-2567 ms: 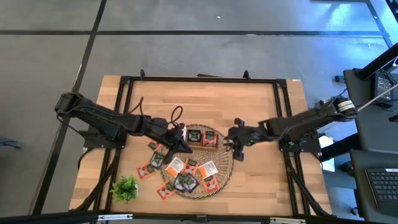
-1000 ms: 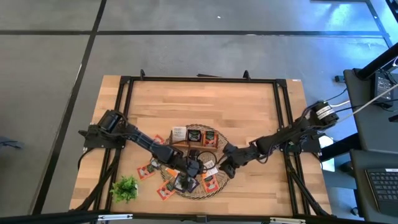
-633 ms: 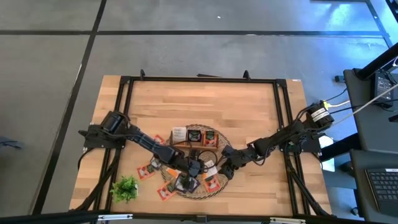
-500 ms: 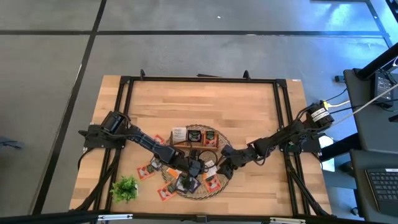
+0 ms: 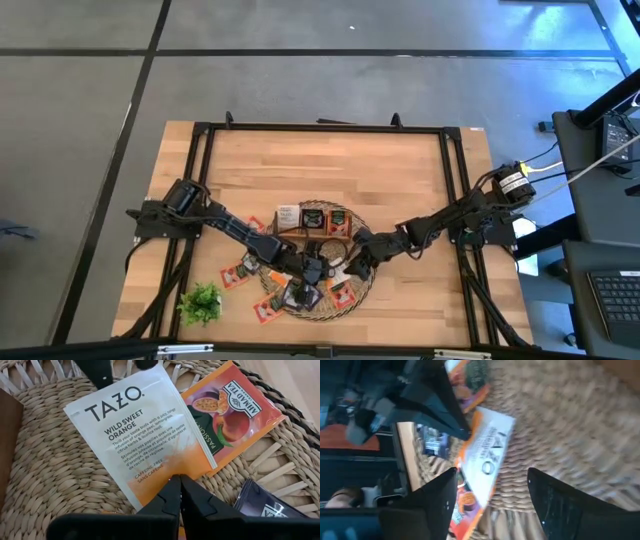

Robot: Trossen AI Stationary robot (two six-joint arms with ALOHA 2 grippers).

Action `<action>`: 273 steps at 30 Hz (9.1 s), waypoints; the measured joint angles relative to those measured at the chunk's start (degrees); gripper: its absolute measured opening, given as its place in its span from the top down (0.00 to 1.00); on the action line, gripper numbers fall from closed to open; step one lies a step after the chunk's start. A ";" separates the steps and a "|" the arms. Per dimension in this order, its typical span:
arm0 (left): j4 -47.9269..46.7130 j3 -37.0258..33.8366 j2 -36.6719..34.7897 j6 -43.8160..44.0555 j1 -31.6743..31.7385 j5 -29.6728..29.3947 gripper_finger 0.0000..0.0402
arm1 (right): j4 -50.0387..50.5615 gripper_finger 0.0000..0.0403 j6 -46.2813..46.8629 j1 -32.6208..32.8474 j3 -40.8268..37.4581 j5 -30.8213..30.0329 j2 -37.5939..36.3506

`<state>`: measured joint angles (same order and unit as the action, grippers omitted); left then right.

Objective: Pick & Place Tea
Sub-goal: Put the right white tea bag into the left slot of the wooden organizer, then put the orange tea bag into the right slot of the wooden organizer

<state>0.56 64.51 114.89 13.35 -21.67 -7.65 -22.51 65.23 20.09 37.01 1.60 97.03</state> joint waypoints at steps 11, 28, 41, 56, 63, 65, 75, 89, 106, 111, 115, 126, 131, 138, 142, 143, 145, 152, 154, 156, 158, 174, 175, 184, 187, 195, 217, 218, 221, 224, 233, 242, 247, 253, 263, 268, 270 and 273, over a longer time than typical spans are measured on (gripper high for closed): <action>1.13 -0.11 0.13 -0.05 0.02 -0.41 1.00 | -0.45 0.56 -0.95 0.00 0.50 1.06 0.00; 1.22 -0.13 0.17 -0.09 0.02 -1.68 1.00 | -0.42 0.60 -1.13 -0.04 0.52 0.37 0.00; 1.30 -0.15 0.17 -0.07 0.02 -1.70 1.00 | -0.40 0.60 -0.81 -0.05 0.57 0.00 2.28; 1.33 -0.15 0.17 0.00 0.02 -1.70 1.00 | -4.74 0.79 -1.23 -0.06 0.57 2.49 2.91; 1.33 -0.15 0.17 0.23 0.02 -1.61 1.00 | -4.47 0.89 -2.53 -0.06 0.57 2.56 2.91; 1.32 -0.15 0.10 0.38 0.05 -1.22 1.00 | -4.59 0.91 -2.97 -0.06 0.57 2.56 2.91; -2.08 -0.26 -9.73 -1.25 0.02 2.78 1.00 | -4.81 0.98 -10.31 -0.06 1.42 5.31 1.04; -38.52 -0.22 -30.43 5.93 -0.65 -14.74 1.00 | 41.94 0.99 -38.48 -5.78 25.55 1.35 -7.10; -58.38 -0.48 -36.18 18.27 -2.55 -18.05 1.00 | 59.19 0.99 -60.98 -18.84 54.79 7.37 10.03; -60.36 -0.48 -39.38 21.49 -6.07 -19.67 1.00 | 65.35 0.99 -65.73 -19.19 64.02 7.52 17.84; -60.96 -0.48 -41.83 24.19 -9.05 -21.66 1.00 | 68.16 0.99 -68.57 -19.19 69.92 7.20 22.57; -62.14 -0.48 -43.17 25.55 -12.46 -23.26 1.00 | 72.32 0.99 -71.50 -19.55 76.82 4.95 28.41; -62.12 -0.48 -43.17 25.55 -12.46 -23.34 1.00 | 72.13 0.97 -71.73 -19.62 76.17 4.90 28.39; -62.10 -0.48 -43.17 25.83 -12.46 -23.44 1.00 | 71.49 0.91 -72.94 -19.64 76.17 1.82 28.35; -62.10 -0.48 -43.17 25.96 -12.46 -23.90 1.00 | 71.43 0.88 -74.70 -19.71 76.17 0.91 28.35; -62.09 -0.48 -43.17 25.96 -12.46 -24.15 1.00 | 71.18 0.87 -74.80 -19.73 76.17 0.69 28.35; -62.09 -0.48 -43.17 25.96 -12.46 -24.43 1.00 | 70.22 0.85 -74.45 -19.73 76.17 -1.09 28.35; -62.00 -0.48 -43.15 28.03 -12.46 -25.85 1.00 | 73.12 0.81 -69.99 -18.49 75.49 -4.79 23.42; -61.41 -0.48 -42.96 28.08 -12.46 -25.89 1.00 | 73.33 0.81 -68.60 -16.97 72.35 -4.75 20.54; -60.50 -0.48 -42.56 28.07 -12.46 -25.89 1.00 | 71.65 0.82 -67.00 -15.23 66.94 -4.56 17.64; -59.41 -0.48 -41.90 27.77 -12.46 -25.89 1.00 | 68.83 0.82 -64.70 -13.44 60.32 -4.45 14.01; -22.40 -0.50 -24.79 5.10 -8.74 -22.07 1.00 | 38.66 0.83 -49.07 2.60 23.38 -4.42 -2.83; -19.34 -0.50 -23.28 2.91 -8.46 -21.98 1.00 | 37.02 0.83 -49.30 3.15 22.18 -4.46 -2.71; 5.78 -0.50 -10.89 -0.73 -7.70 -19.38 1.00 | 26.74 0.83 -55.04 5.96 14.97 -4.44 0.03; 10.21 -0.48 -8.13 -1.88 -7.40 -14.47 1.00 | 26.01 0.83 -54.09 6.17 14.99 -4.52 0.08; 16.24 0.32 -1.06 -3.13 -6.02 0.82 1.00 | 26.04 0.83 -43.63 3.89 15.02 -2.65 0.07; 4.43 0.72 0.92 9.66 -0.25 5.93 1.00 | 17.43 0.83 -58.48 7.61 15.45 1.36 4.91; 3.68 0.72 0.92 10.06 -0.18 5.95 1.00 | 17.54 0.83 -58.52 7.61 15.45 0.87 5.13; 2.30 0.81 0.83 11.12 0.14 5.77 1.00 | 17.66 0.82 -58.48 7.48 15.47 0.58 5.61; 1.53 0.83 0.74 11.43 0.42 5.52 1.00 | 17.27 0.76 -59.31 7.48 15.49 0.49 5.62; 1.22 0.83 0.72 11.43 0.57 4.75 1.00 | 14.09 0.52 -59.61 7.44 15.48 -5.00 5.62; 1.04 0.83 0.72 11.43 0.55 4.71 1.00 | 12.56 0.46 -61.08 7.46 15.47 -3.10 10.57; 0.98 0.81 0.74 11.43 0.55 4.73 1.00 | 11.96 0.46 -58.58 7.32 15.51 -3.10 12.07; 1.02 0.81 0.76 11.43 0.57 4.18 1.00 | 15.73 0.46 -49.98 7.09 15.80 -8.62 12.06; 0.91 0.74 0.79 11.43 0.68 2.85 1.00 | 23.76 0.46 -31.52 7.35 15.72 -23.06 11.72; 0.93 0.74 0.87 10.91 0.68 3.28 1.00 | 25.49 0.46 -21.87 7.26 15.69 -27.02 11.78; 0.95 0.74 0.90 10.81 0.68 3.32 1.00 | 27.34 0.46 -18.48 7.35 15.69 -27.79 11.78; 0.73 0.76 0.90 10.21 0.68 3.47 1.00 | 29.20 0.46 -15.92 7.63 15.72 -28.55 11.76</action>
<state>1.29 65.28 115.79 23.55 -20.99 -4.18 6.68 49.30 27.73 52.73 -26.94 108.79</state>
